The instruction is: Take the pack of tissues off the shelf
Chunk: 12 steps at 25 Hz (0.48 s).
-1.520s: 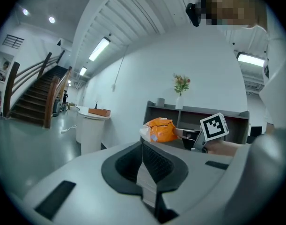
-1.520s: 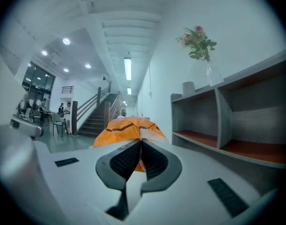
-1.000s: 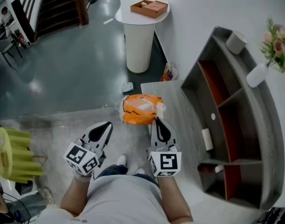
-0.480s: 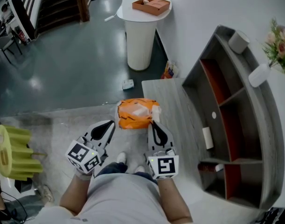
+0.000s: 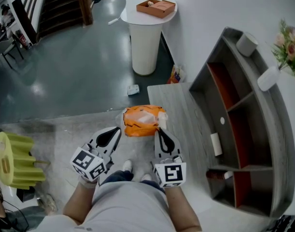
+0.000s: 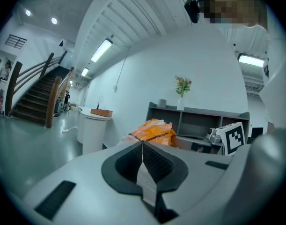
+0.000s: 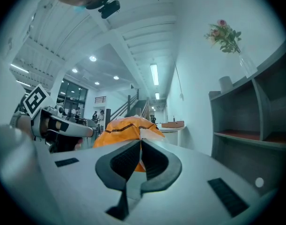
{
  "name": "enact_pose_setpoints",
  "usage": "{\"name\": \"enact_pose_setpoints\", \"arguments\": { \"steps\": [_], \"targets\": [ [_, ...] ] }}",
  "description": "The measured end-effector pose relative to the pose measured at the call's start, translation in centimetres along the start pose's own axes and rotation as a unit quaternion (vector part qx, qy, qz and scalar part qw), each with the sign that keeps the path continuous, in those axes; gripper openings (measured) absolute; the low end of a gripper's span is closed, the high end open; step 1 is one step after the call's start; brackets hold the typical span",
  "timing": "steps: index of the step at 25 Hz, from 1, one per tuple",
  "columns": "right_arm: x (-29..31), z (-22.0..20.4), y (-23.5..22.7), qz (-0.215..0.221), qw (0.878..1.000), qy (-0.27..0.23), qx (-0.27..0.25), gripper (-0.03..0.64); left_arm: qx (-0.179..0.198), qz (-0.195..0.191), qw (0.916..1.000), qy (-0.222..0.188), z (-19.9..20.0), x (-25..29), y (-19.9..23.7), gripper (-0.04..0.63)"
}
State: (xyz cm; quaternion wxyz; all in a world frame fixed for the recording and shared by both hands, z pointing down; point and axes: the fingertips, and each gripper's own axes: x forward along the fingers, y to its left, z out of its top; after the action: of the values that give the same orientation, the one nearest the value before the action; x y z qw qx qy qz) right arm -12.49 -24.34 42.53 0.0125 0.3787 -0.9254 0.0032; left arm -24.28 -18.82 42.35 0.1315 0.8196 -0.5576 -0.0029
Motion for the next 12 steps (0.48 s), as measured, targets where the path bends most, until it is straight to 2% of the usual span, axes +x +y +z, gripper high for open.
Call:
{"name": "enact_pose_setpoints", "arguments": {
  "steps": [12],
  "targets": [
    [0.05,-0.14,-0.67,-0.009,1.000,0.000,0.009,0.021,0.005,0.000,1.0000,0.002,0.12,0.20,0.09,0.015]
  ]
}}
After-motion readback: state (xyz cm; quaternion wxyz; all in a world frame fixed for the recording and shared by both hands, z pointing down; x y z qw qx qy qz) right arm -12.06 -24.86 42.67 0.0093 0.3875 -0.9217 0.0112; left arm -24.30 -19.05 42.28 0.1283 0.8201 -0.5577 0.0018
